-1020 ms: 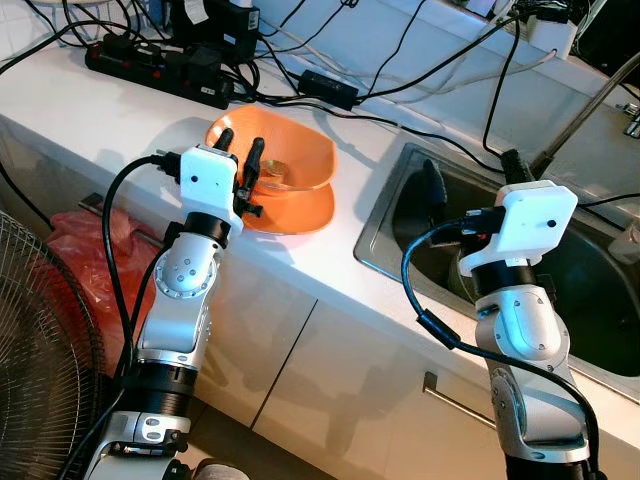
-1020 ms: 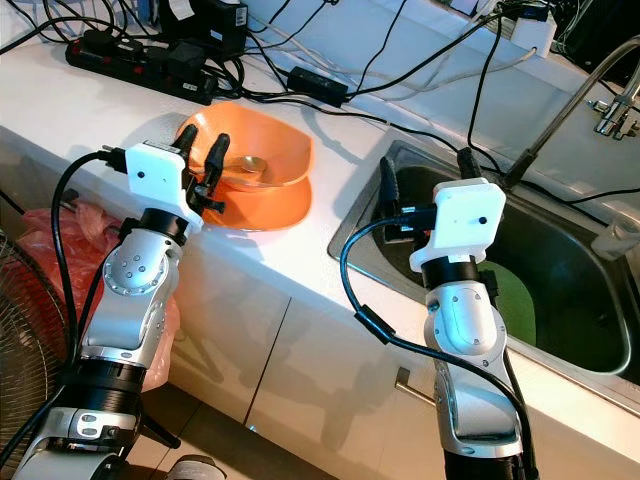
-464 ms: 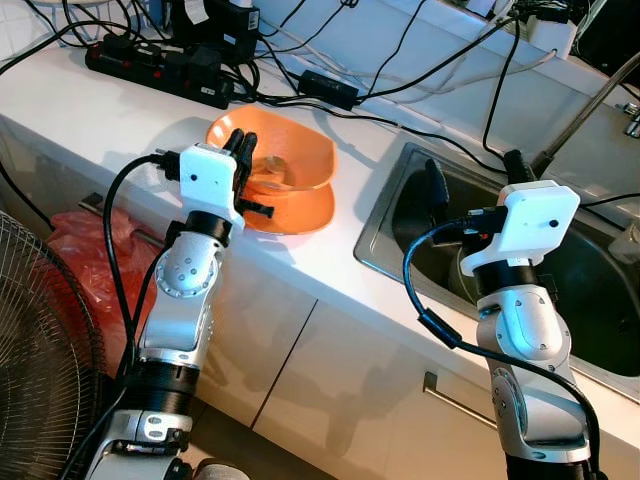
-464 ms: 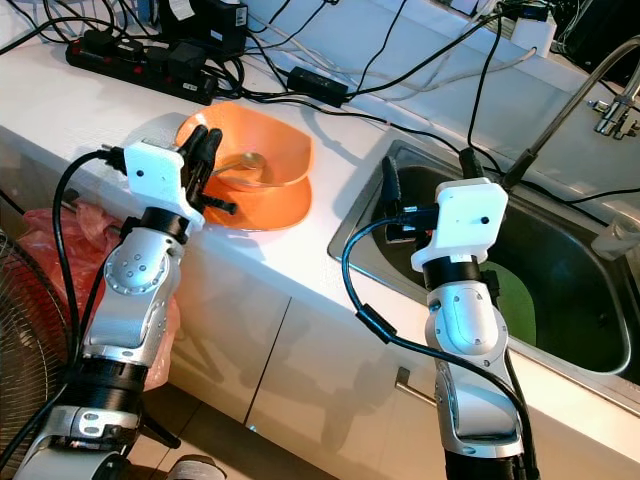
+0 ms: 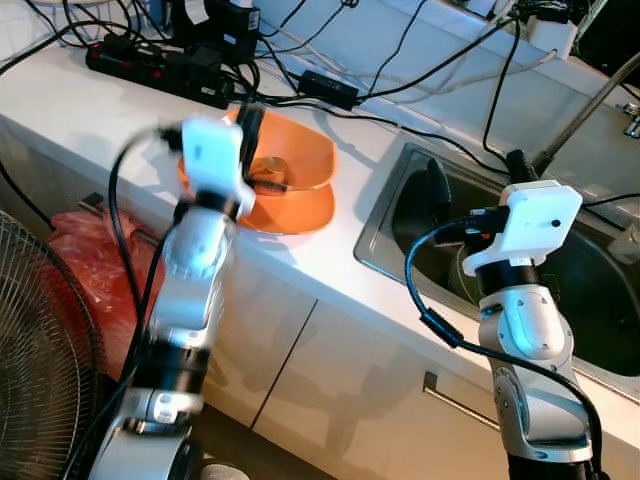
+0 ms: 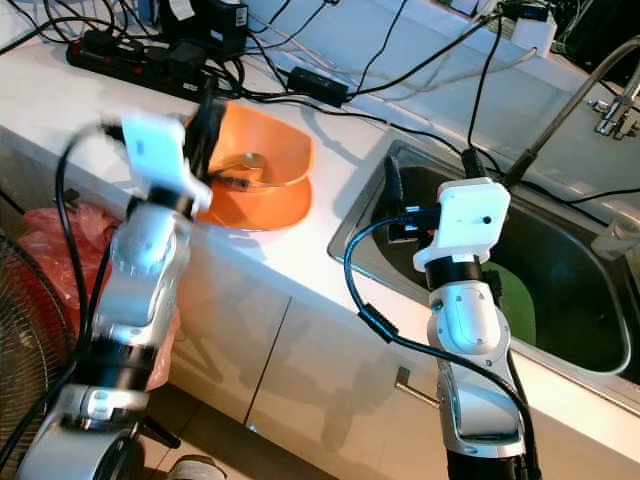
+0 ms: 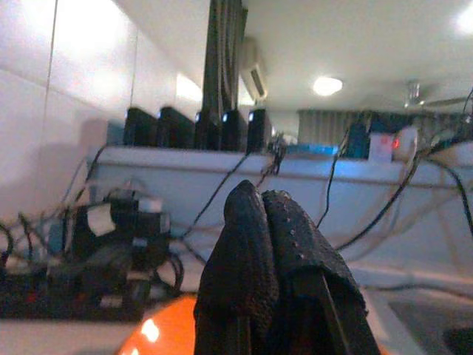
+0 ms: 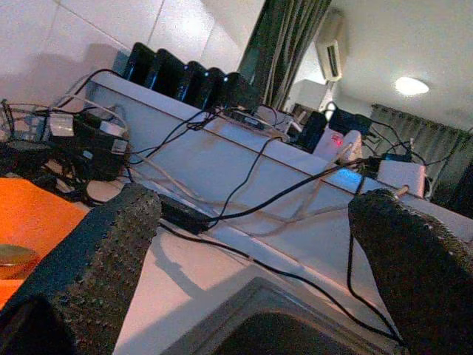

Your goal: Kitchen organization

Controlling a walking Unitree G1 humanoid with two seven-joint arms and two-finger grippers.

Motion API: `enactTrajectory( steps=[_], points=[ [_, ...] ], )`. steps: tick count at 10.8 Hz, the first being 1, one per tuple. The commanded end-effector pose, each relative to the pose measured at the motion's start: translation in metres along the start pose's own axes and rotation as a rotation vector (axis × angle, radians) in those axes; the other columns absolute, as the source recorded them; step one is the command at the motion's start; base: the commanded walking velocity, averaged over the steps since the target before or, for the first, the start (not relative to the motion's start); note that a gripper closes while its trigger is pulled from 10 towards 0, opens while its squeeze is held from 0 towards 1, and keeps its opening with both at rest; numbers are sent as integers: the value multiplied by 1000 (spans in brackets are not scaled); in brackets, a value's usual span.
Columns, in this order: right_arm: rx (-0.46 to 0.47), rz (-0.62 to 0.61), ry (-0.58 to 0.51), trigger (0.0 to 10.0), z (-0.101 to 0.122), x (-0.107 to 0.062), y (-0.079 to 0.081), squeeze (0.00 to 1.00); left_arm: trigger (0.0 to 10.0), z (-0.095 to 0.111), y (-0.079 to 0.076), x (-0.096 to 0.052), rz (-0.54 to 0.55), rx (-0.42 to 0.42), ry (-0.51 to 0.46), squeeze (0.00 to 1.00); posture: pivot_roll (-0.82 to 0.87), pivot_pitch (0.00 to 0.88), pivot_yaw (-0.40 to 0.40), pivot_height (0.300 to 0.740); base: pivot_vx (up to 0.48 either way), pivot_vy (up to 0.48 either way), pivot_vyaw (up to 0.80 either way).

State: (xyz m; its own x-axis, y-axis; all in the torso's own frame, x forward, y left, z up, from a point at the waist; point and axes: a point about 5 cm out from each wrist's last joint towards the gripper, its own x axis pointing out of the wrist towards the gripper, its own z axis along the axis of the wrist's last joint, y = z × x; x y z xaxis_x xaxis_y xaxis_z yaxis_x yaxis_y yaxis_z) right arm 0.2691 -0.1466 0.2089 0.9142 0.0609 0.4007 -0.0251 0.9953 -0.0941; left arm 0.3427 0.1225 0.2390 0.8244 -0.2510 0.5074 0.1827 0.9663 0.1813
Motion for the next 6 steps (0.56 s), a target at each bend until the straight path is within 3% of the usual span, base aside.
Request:
enactTrajectory(
  steps=[1,2,3,4,6],
  points=[
    [-22,-35,-7,10000,3,0,-10,0,0,3,-9,4,-28,-18,-15,0,314,0,-249,740,0,0,0],
    [-23,-41,-6,10000,3,-1,-11,0,7804,-2,-8,2,-29,6,17,55,309,0,-245,740,0,0,0],
    [-22,-42,-4,10000,3,-2,-11,0,10000,-2,-4,0,-11,18,20,918,313,0,-248,740,0,0,0],
    [-21,-40,-2,10000,2,-2,-11,0,10000,0,-2,-1,-9,23,10,1000,313,0,-248,740,0,0,0],
    [-11,-25,-2,10000,0,2,-7,0,10000,12,8,-9,-38,86,-43,1000,354,0,-262,740,0,0,0]
  ],
)
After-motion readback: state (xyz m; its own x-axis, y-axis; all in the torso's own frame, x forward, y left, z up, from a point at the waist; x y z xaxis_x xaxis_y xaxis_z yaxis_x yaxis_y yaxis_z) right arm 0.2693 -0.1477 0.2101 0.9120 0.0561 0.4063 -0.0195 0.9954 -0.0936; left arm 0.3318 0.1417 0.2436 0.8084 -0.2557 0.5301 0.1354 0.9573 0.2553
